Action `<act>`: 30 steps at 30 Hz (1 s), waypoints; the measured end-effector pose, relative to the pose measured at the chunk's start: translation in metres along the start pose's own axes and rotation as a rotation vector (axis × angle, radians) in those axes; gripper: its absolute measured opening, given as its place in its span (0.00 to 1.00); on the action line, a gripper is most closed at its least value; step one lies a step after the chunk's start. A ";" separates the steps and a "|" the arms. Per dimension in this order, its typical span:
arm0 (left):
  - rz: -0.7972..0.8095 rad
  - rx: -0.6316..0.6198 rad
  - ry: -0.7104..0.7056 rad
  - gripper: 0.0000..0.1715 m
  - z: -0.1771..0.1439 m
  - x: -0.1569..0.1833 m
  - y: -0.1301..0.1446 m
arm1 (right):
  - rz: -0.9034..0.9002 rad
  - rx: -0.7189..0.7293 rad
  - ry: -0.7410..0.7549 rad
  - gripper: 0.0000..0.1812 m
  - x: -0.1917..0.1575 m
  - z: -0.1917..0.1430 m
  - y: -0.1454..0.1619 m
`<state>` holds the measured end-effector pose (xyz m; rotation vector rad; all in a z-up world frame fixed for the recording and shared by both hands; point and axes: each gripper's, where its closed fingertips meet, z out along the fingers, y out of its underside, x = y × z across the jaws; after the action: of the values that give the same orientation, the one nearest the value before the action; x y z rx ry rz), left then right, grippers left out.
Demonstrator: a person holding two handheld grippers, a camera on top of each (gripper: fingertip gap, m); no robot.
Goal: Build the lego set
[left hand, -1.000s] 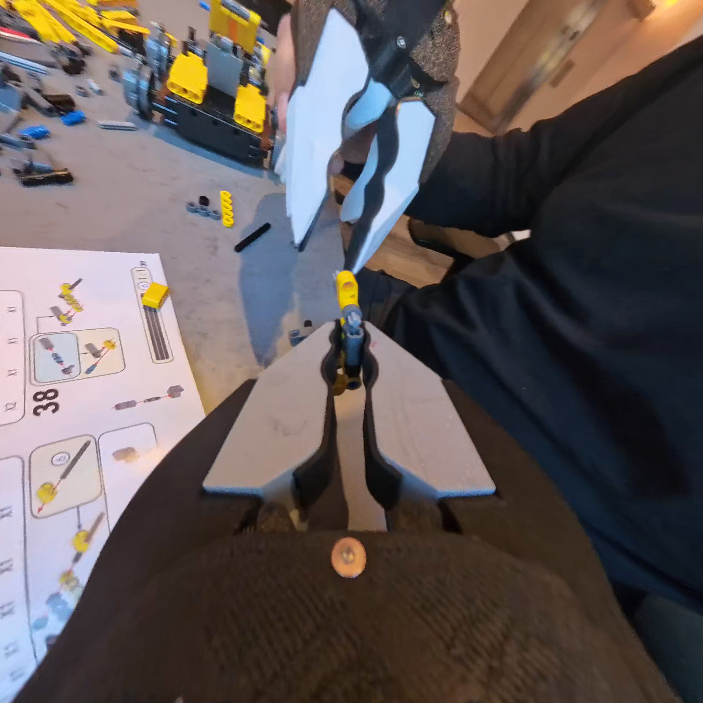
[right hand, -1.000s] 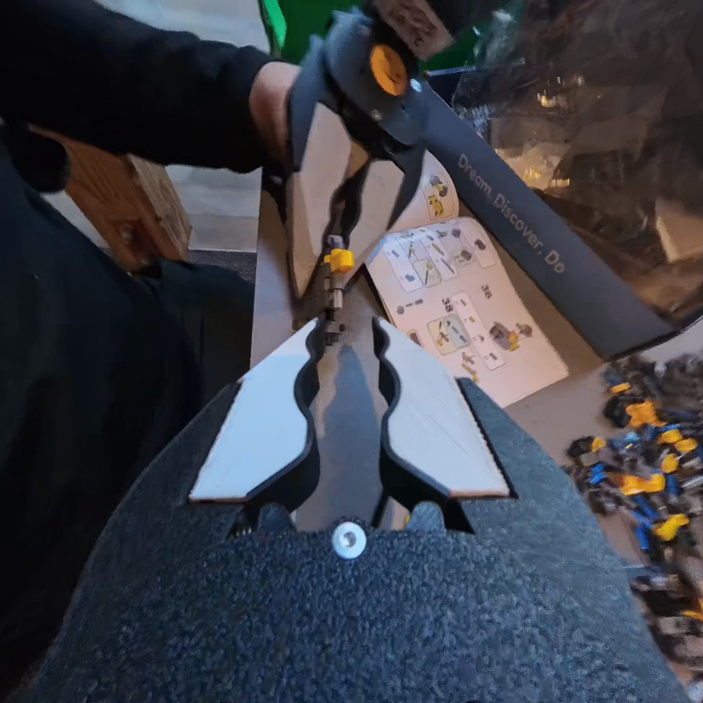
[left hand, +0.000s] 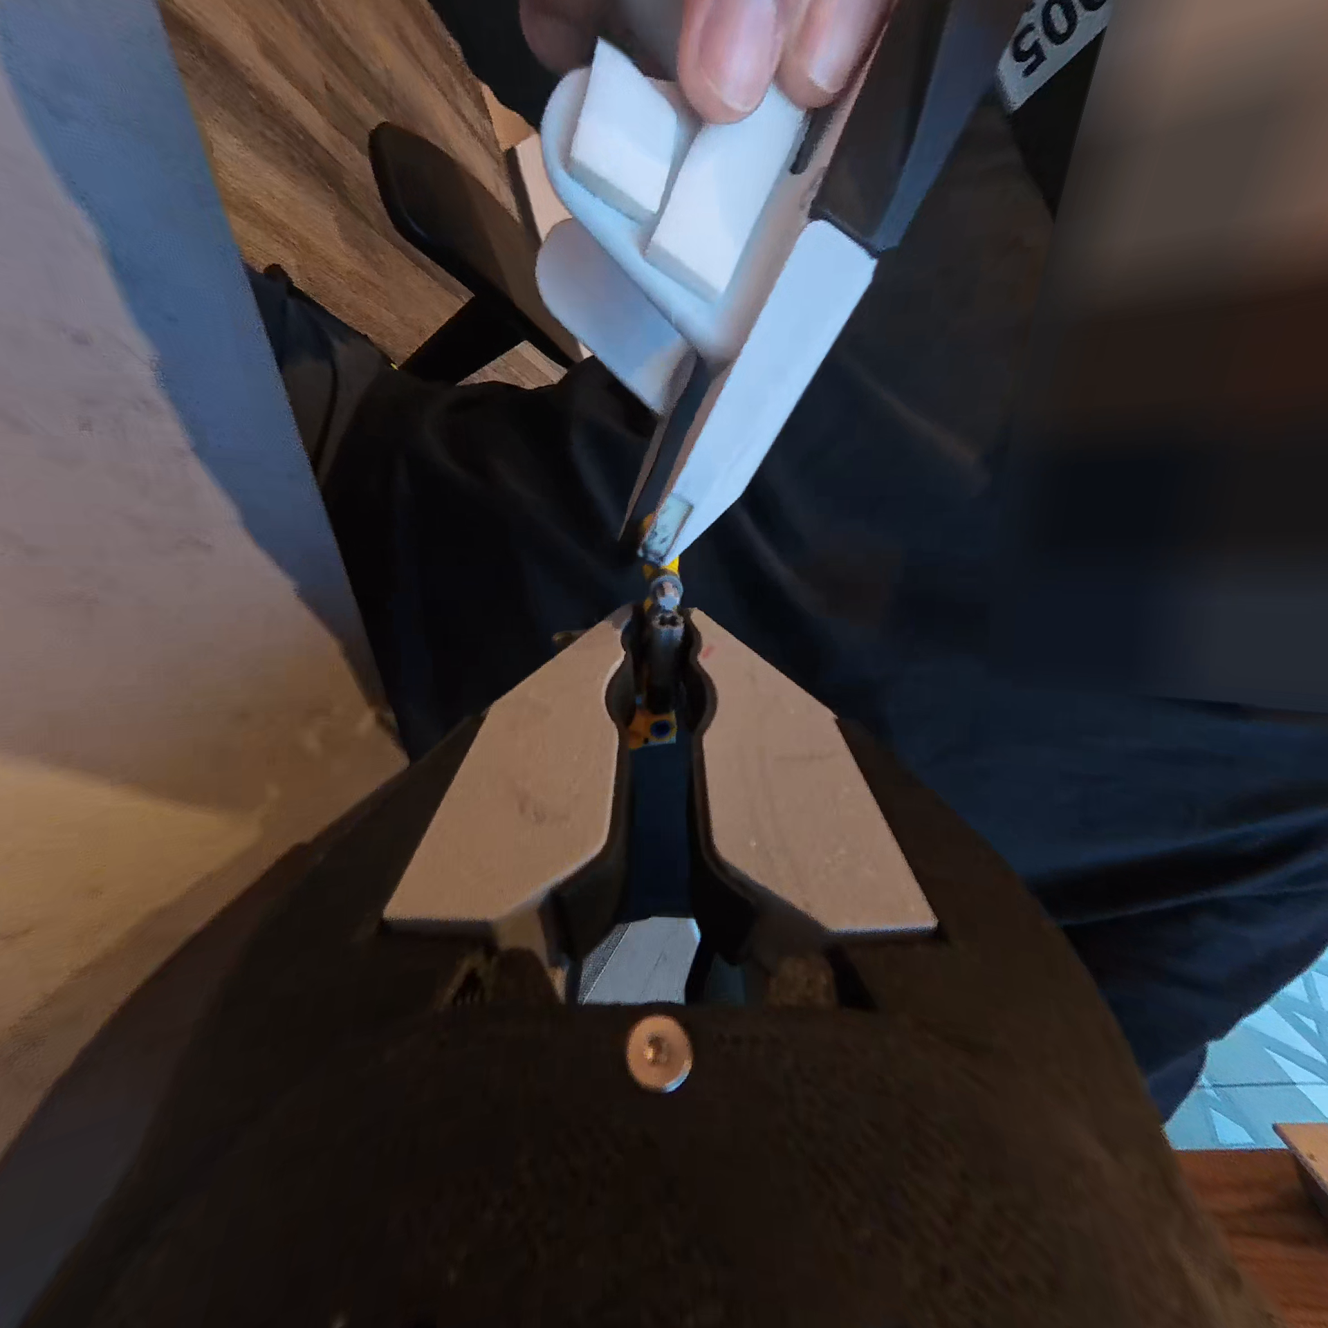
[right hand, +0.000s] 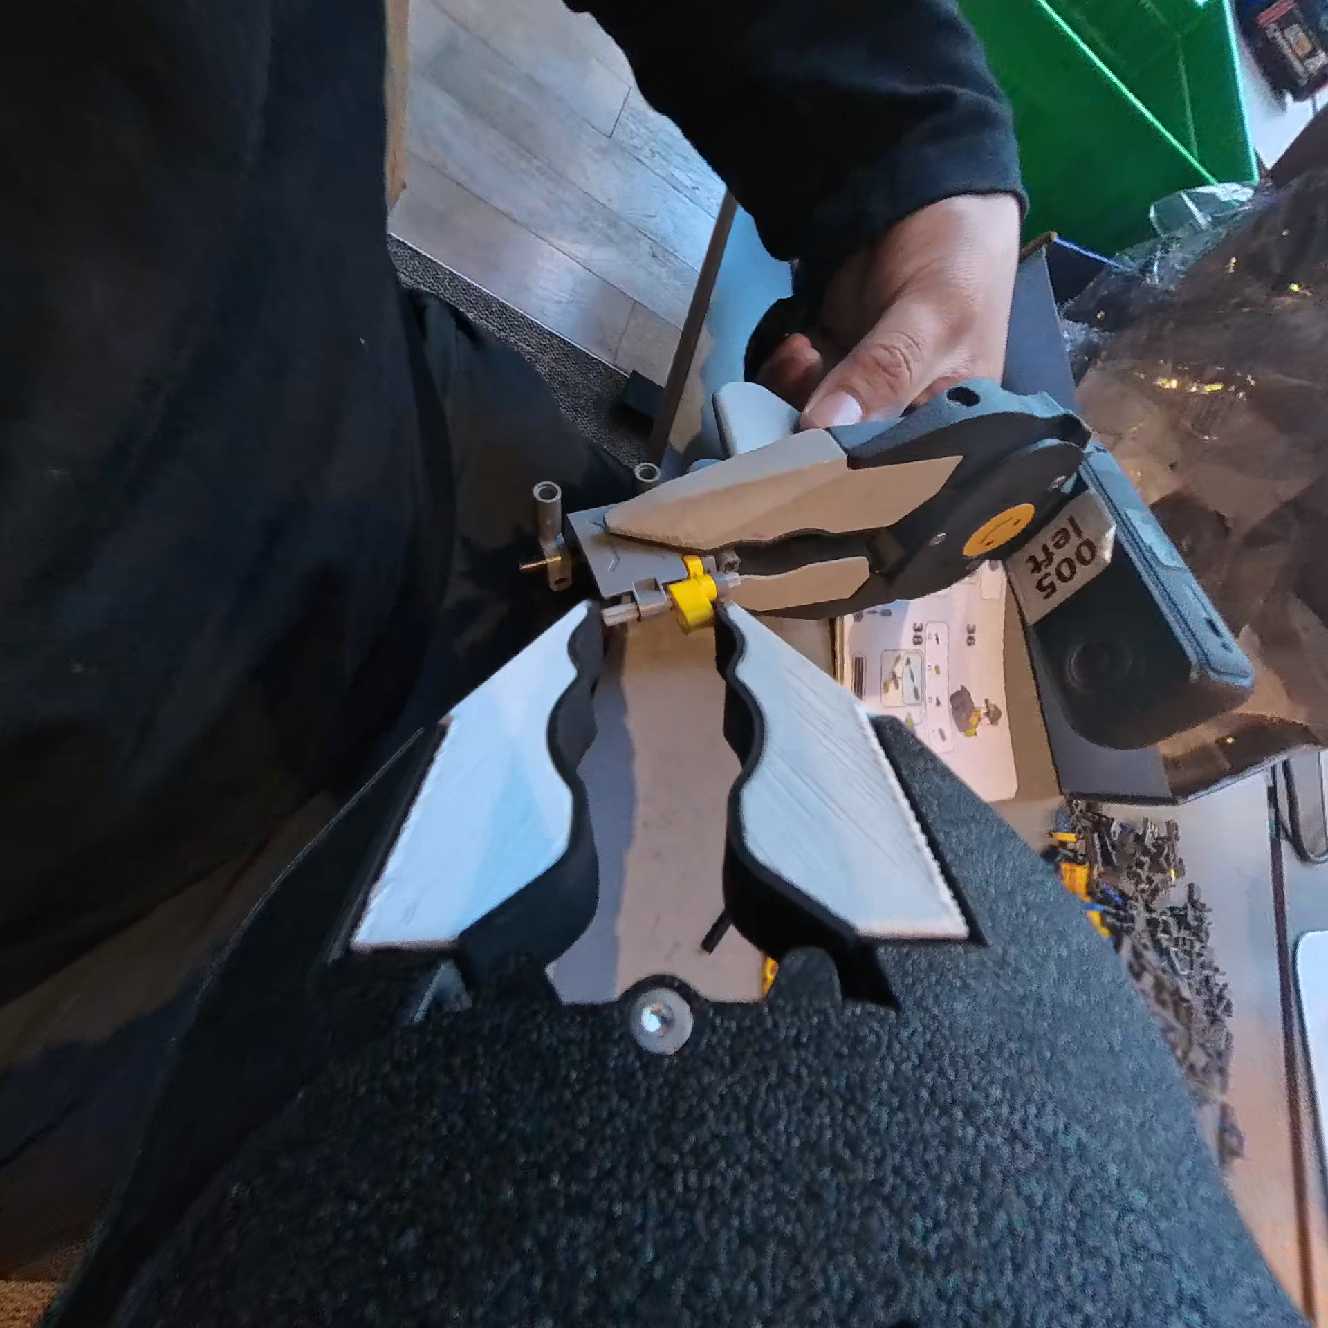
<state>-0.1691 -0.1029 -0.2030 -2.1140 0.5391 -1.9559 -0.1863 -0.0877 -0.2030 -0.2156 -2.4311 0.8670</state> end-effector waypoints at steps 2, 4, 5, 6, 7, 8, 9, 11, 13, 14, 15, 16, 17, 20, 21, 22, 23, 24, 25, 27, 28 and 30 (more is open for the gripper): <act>-0.013 0.010 -0.063 0.05 -0.005 -0.010 -0.003 | 0.042 -0.010 0.021 0.17 0.003 0.003 0.006; -0.039 0.056 -0.159 0.07 -0.015 -0.024 -0.012 | 0.085 -0.048 0.074 0.17 0.010 0.008 0.019; -0.044 0.092 -0.227 0.10 -0.022 -0.031 -0.018 | 0.114 -0.058 0.103 0.17 0.015 0.010 0.024; -0.043 0.127 -0.308 0.15 -0.030 -0.038 -0.024 | 0.152 -0.063 0.126 0.17 0.018 0.012 0.029; -0.032 0.156 -0.407 0.19 -0.039 -0.045 -0.027 | 0.193 -0.069 0.149 0.17 0.021 0.014 0.035; -0.007 0.180 -0.528 0.25 -0.051 -0.052 -0.030 | 0.232 -0.075 0.175 0.17 0.025 0.015 0.041; 0.034 0.195 -0.664 0.32 -0.063 -0.058 -0.031 | 0.270 -0.077 0.199 0.17 0.028 0.016 0.047; 0.165 0.198 -0.860 0.42 -0.073 -0.058 -0.031 | 0.351 -0.078 0.236 0.17 0.033 0.018 0.058; 0.293 0.192 -0.978 0.40 -0.069 -0.058 -0.031 | 0.438 -0.055 0.240 0.17 0.035 0.020 0.064; 0.332 0.160 -1.038 0.38 -0.066 -0.063 -0.029 | 0.474 -0.037 0.239 0.17 0.035 0.021 0.065; 0.354 0.112 -1.111 0.38 -0.066 -0.071 -0.025 | 0.507 -0.025 0.237 0.17 0.036 0.022 0.067; 0.368 0.055 -1.188 0.38 -0.069 -0.081 -0.021 | 0.531 -0.016 0.231 0.17 0.035 0.023 0.068; 0.386 -0.004 -1.245 0.36 -0.070 -0.089 -0.018 | 0.546 -0.009 0.224 0.17 0.035 0.024 0.068; 0.455 -0.035 -1.276 0.30 -0.064 -0.093 -0.024 | 0.537 -0.002 0.207 0.17 0.031 0.026 0.066; 0.476 -0.041 -1.266 0.30 -0.061 -0.092 -0.026 | 0.535 -0.011 0.203 0.17 0.029 0.028 0.067; 0.486 -0.044 -1.254 0.29 -0.059 -0.091 -0.028 | 0.528 -0.021 0.204 0.17 0.027 0.029 0.068; 0.486 -0.058 -1.250 0.29 -0.059 -0.091 -0.027 | 0.520 -0.027 0.211 0.17 0.027 0.029 0.069; 0.475 -0.074 -1.251 0.27 -0.059 -0.093 -0.025 | 0.511 -0.026 0.219 0.17 0.027 0.029 0.068; 0.461 -0.081 -1.249 0.26 -0.060 -0.095 -0.024 | 0.509 -0.020 0.223 0.17 0.028 0.028 0.067; 0.451 -0.088 -1.226 0.26 -0.059 -0.094 -0.022 | 0.495 -0.011 0.212 0.16 0.026 0.027 0.066; 0.470 -0.092 -1.213 0.26 -0.057 -0.094 -0.022 | 0.479 -0.006 0.200 0.16 0.024 0.027 0.065; 0.496 -0.077 -1.203 0.26 -0.056 -0.093 -0.023 | 0.455 0.005 0.182 0.16 0.022 0.025 0.066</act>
<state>-0.2265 -0.0397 -0.2737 -2.3823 0.7272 -0.2513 -0.2204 -0.0432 -0.2506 -0.8330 -2.2404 0.9919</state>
